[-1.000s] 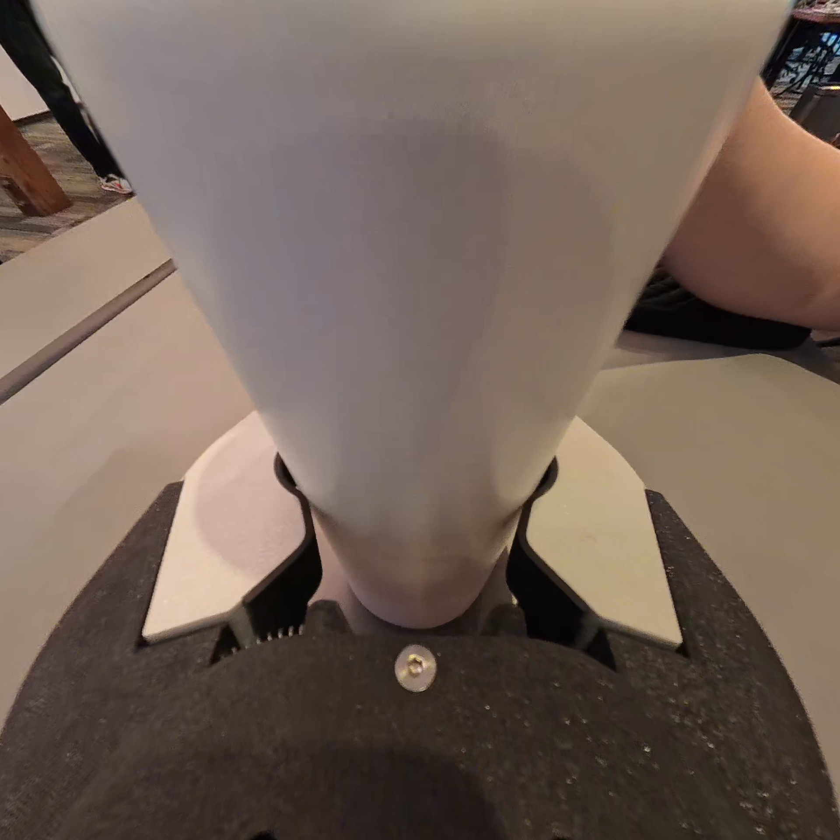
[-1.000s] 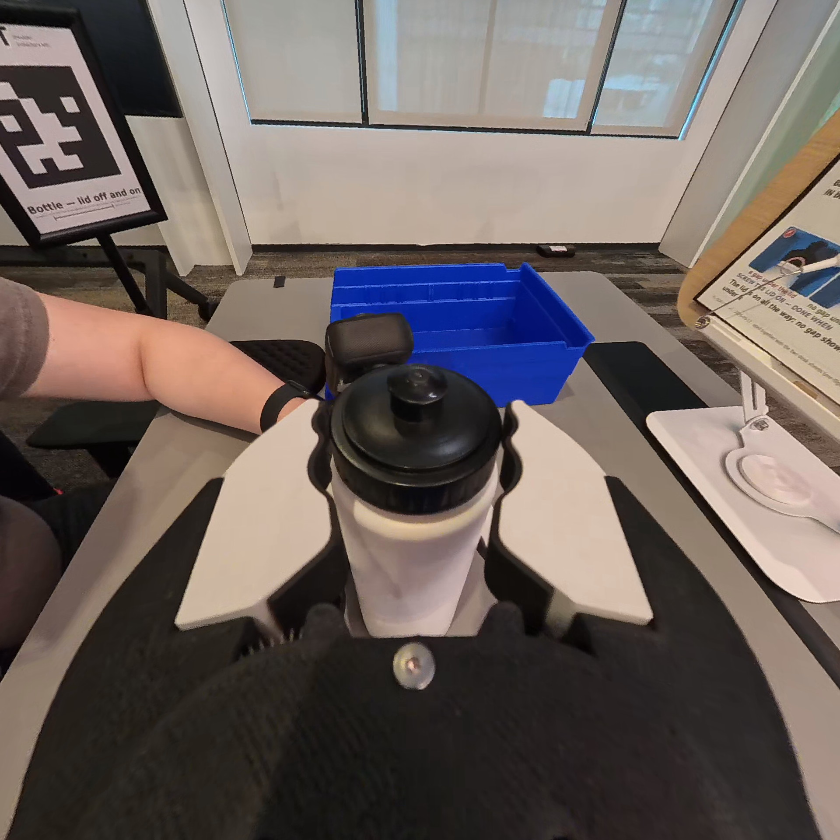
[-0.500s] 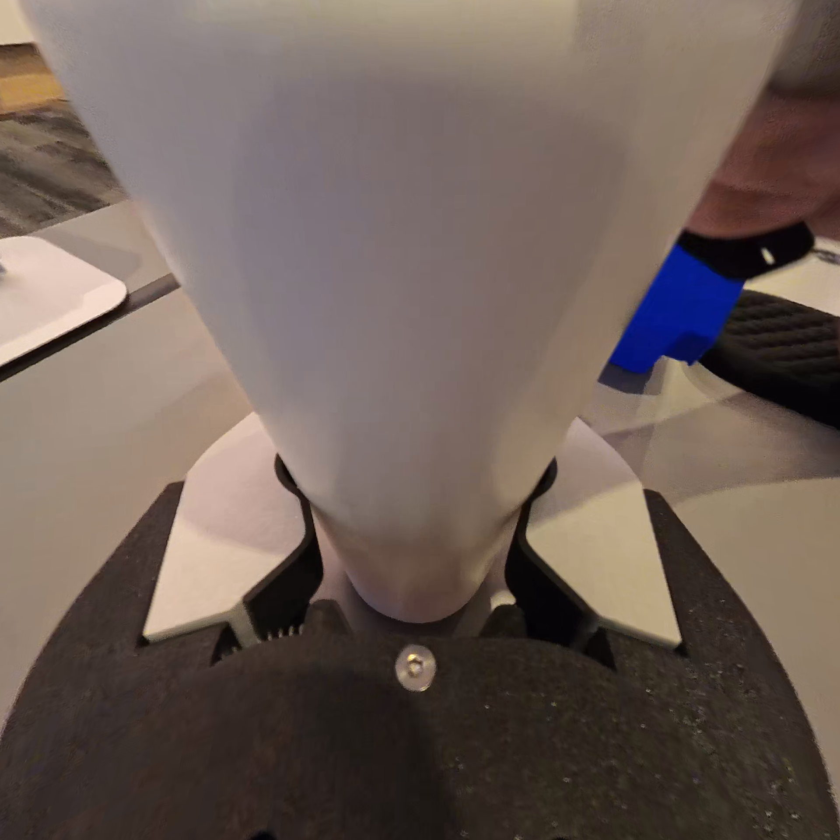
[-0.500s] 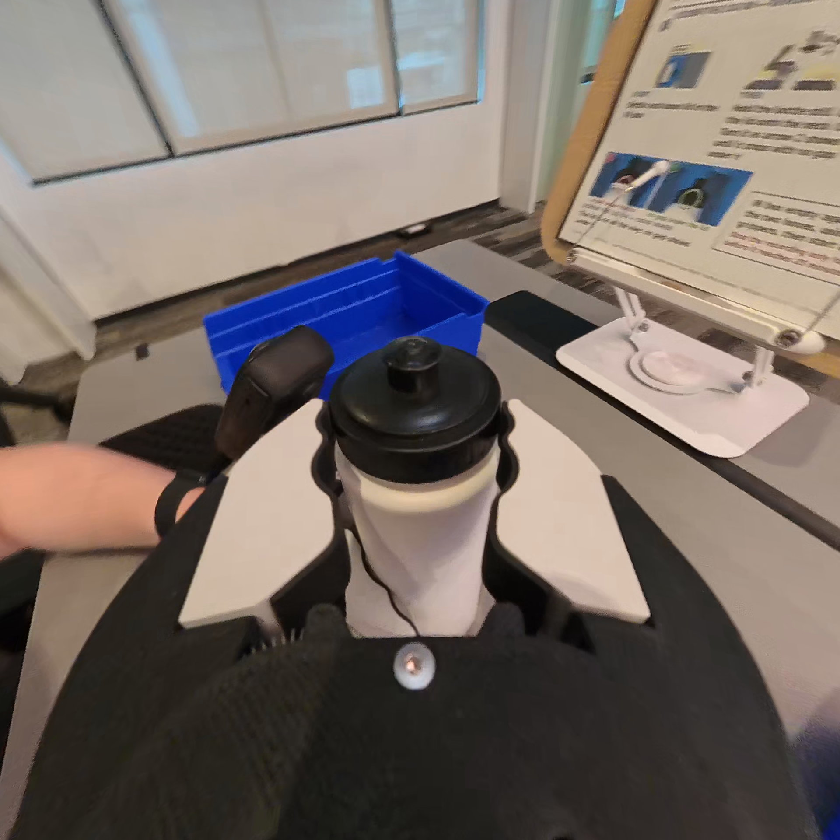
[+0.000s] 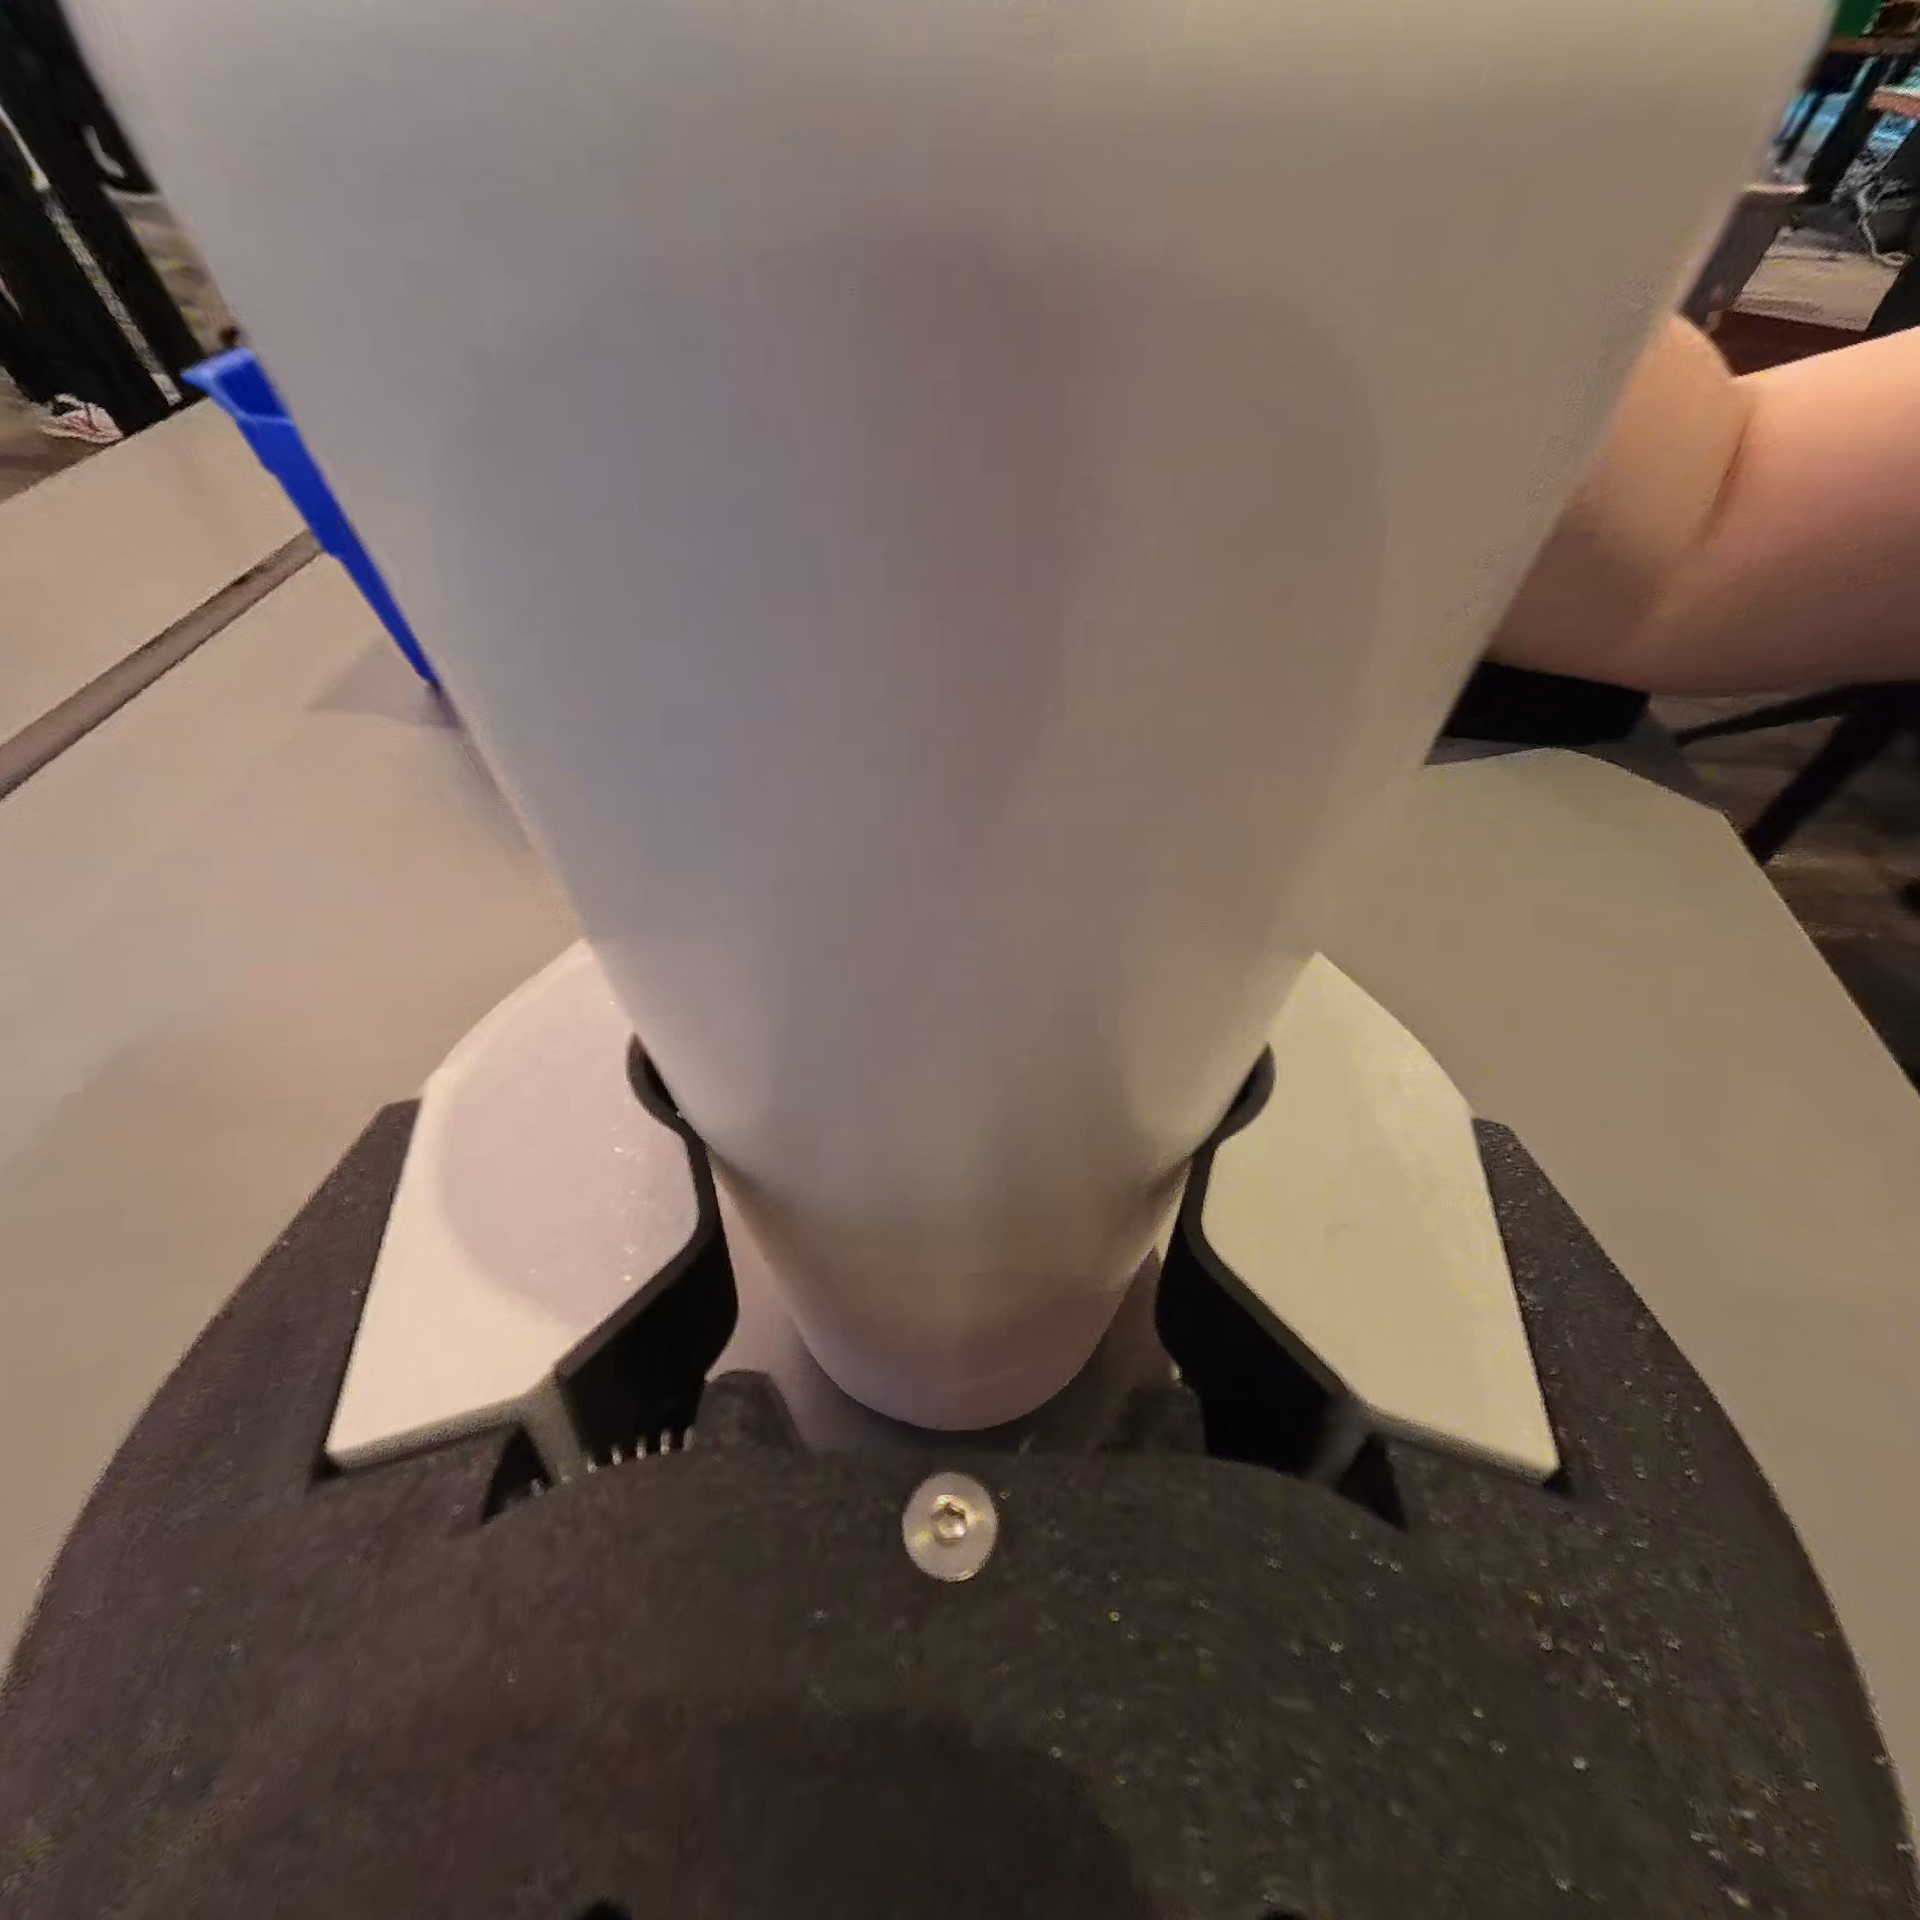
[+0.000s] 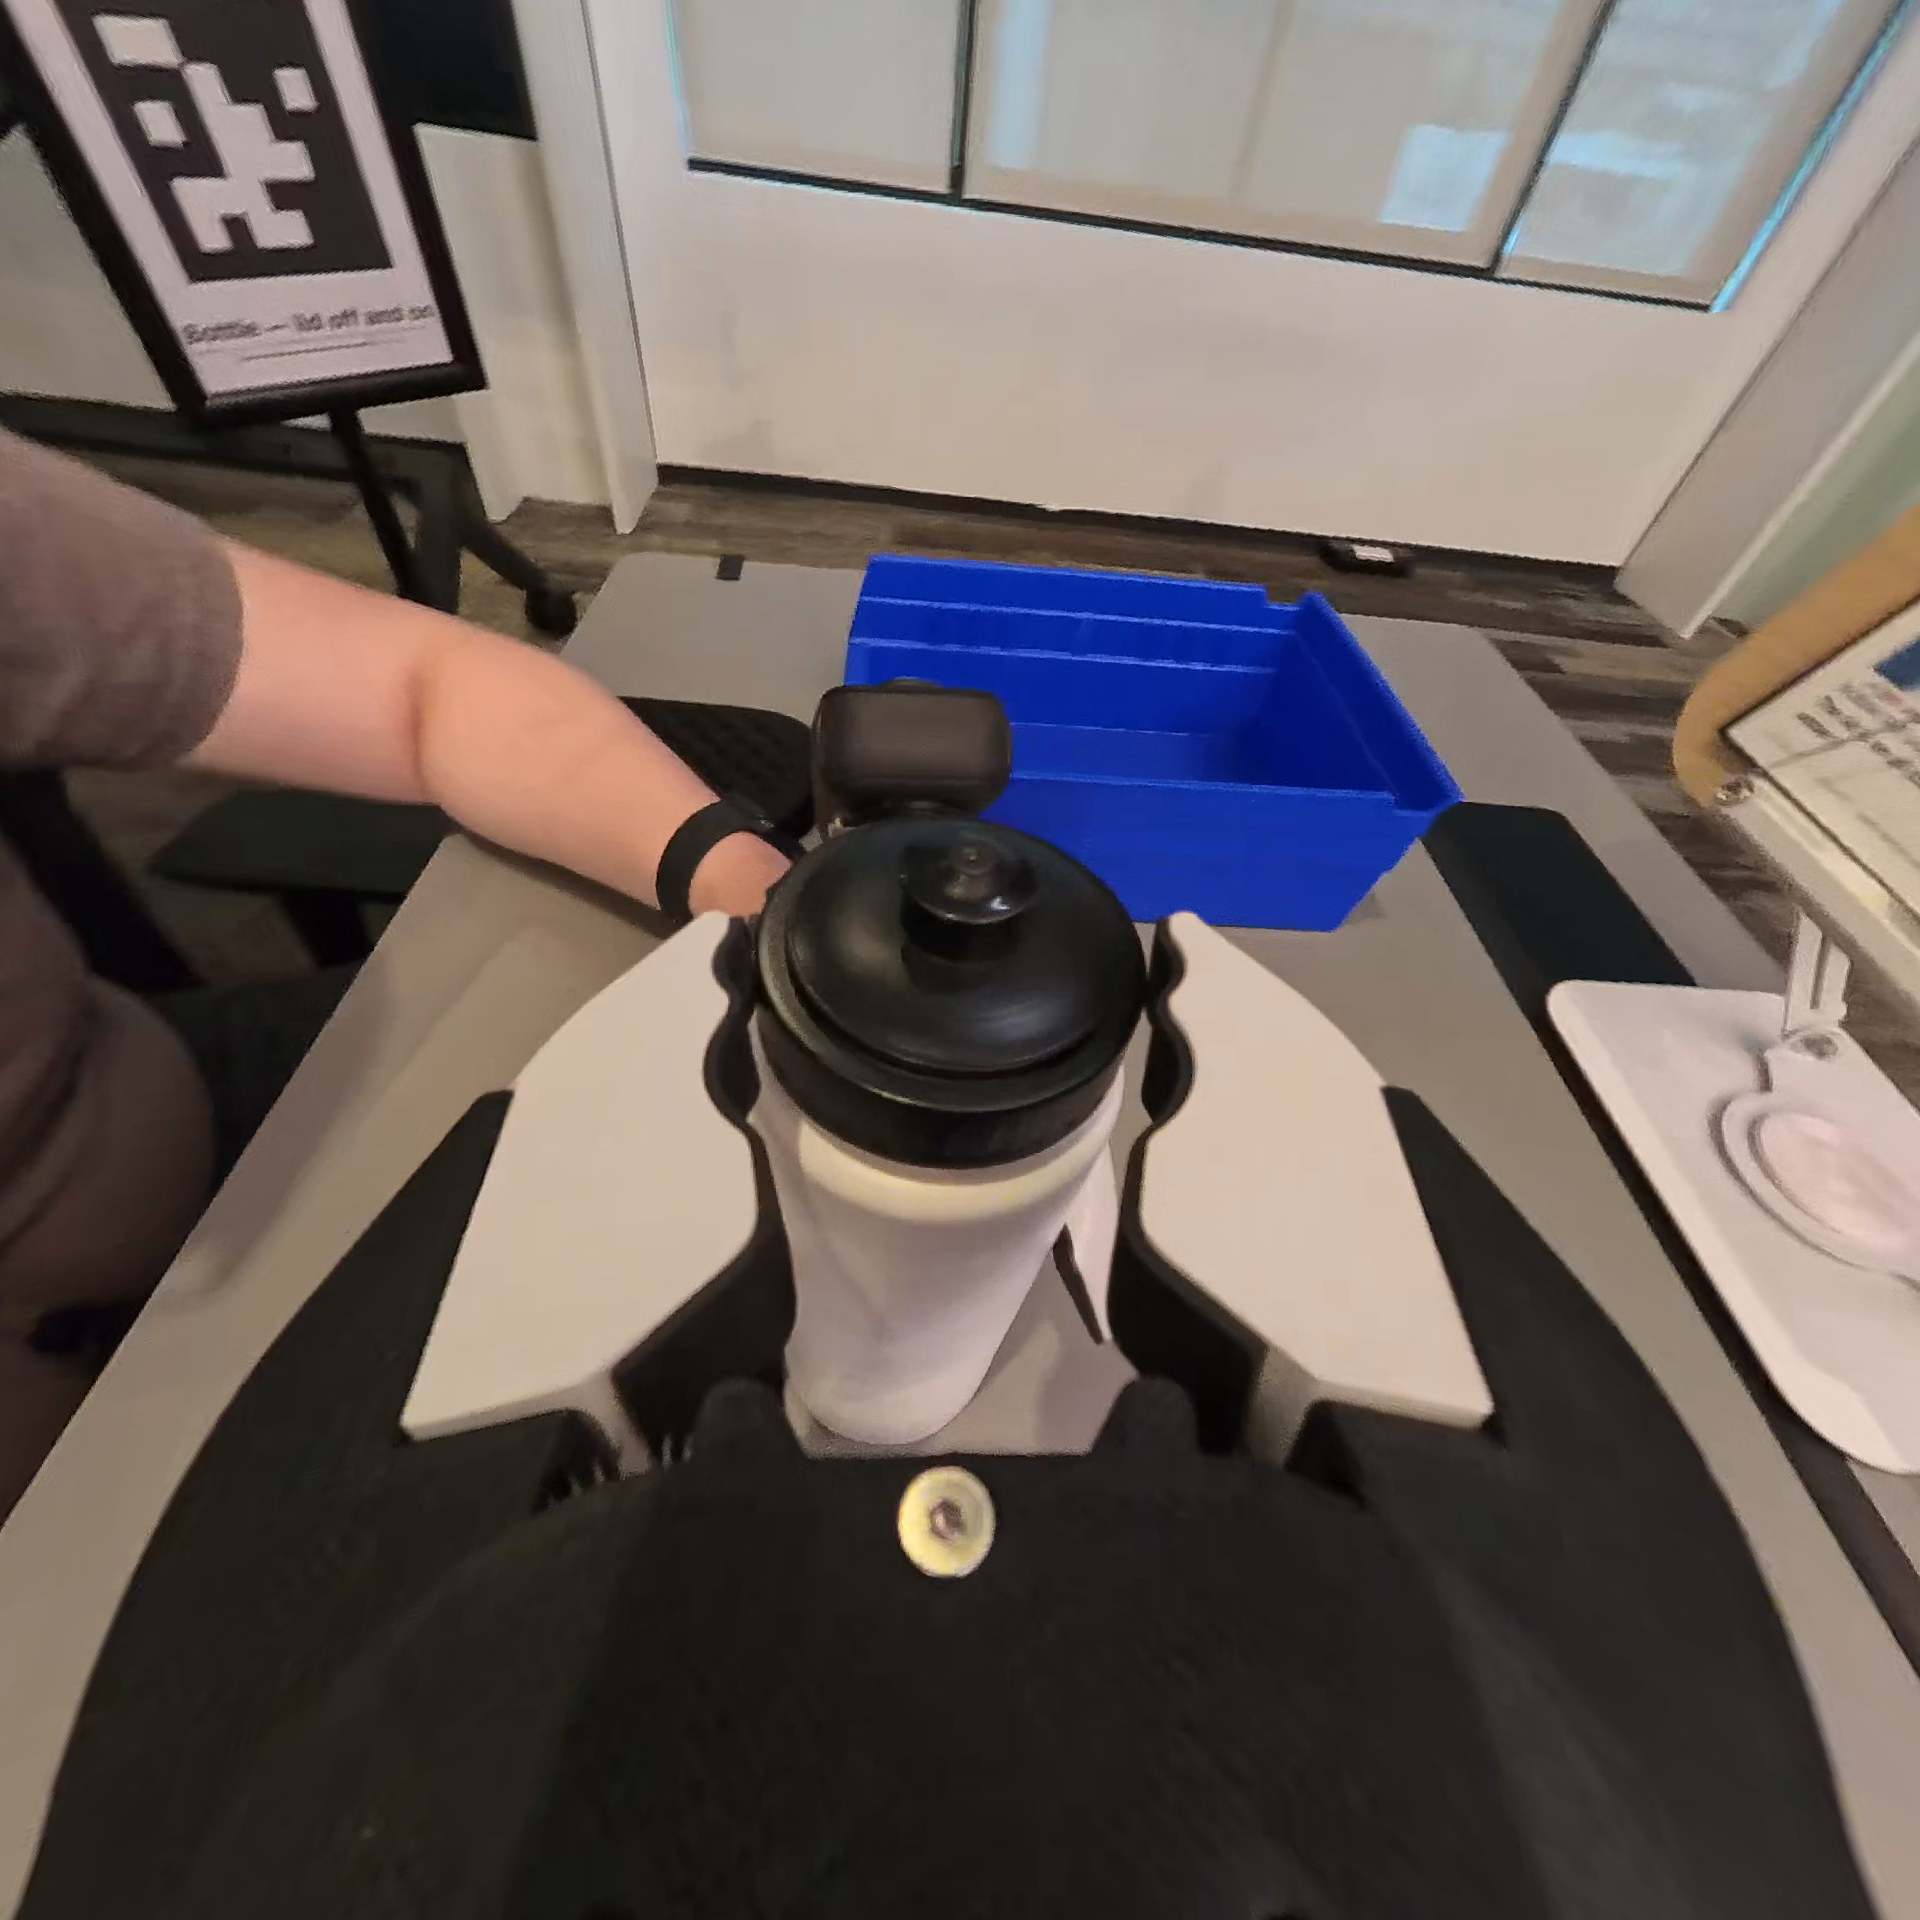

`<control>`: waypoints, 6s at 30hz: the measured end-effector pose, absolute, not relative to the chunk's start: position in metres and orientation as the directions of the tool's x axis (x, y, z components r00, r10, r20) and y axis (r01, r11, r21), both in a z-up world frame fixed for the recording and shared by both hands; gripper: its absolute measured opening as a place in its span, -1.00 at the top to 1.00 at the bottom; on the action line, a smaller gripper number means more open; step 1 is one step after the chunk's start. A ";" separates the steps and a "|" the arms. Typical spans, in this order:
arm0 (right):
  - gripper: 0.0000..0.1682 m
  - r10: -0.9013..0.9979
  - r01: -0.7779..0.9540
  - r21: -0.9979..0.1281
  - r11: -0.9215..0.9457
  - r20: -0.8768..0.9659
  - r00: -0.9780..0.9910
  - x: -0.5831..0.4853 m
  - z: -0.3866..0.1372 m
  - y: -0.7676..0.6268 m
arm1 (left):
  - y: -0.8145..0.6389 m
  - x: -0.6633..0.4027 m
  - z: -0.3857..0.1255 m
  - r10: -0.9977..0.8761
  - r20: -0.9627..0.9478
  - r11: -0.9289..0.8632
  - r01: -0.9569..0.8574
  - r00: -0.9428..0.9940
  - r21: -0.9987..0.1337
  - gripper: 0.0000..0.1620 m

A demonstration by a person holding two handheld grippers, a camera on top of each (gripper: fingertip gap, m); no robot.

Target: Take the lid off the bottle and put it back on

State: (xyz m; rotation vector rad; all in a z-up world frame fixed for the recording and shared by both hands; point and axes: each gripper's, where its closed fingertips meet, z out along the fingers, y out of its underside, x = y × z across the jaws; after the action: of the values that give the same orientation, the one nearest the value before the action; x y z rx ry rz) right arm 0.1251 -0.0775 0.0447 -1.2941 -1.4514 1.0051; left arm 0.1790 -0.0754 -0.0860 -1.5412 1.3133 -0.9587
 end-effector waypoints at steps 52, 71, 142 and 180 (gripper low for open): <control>0.08 0.999 0.187 -0.982 0.031 0.034 0.014 0.125 0.046 -0.064 | -0.059 0.169 -0.086 -0.975 0.001 -0.072 -0.311 0.223 -0.948 -0.26; 0.06 0.965 0.228 -0.973 0.033 0.091 0.246 0.109 0.045 -0.048 | -0.033 0.151 -0.087 -0.903 0.011 -0.163 -0.320 0.430 -0.933 -0.26; 0.12 0.964 0.327 -0.945 -0.017 0.072 0.256 0.109 0.030 -0.049 | -0.041 0.151 -0.091 -0.903 0.002 -0.181 -0.376 0.431 -0.909 -0.26; 0.16 0.993 0.255 -0.965 -0.054 -0.025 0.114 0.119 0.043 -0.061 | -0.054 0.162 -0.092 -0.937 -0.020 -0.134 -0.415 0.348 -0.900 -0.25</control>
State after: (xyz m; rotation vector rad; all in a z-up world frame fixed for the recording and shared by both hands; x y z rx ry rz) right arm 0.1192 -0.0609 0.0427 -1.4786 -1.2936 1.0212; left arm 0.1618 -0.0538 -0.0921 -1.7186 1.2121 -0.7358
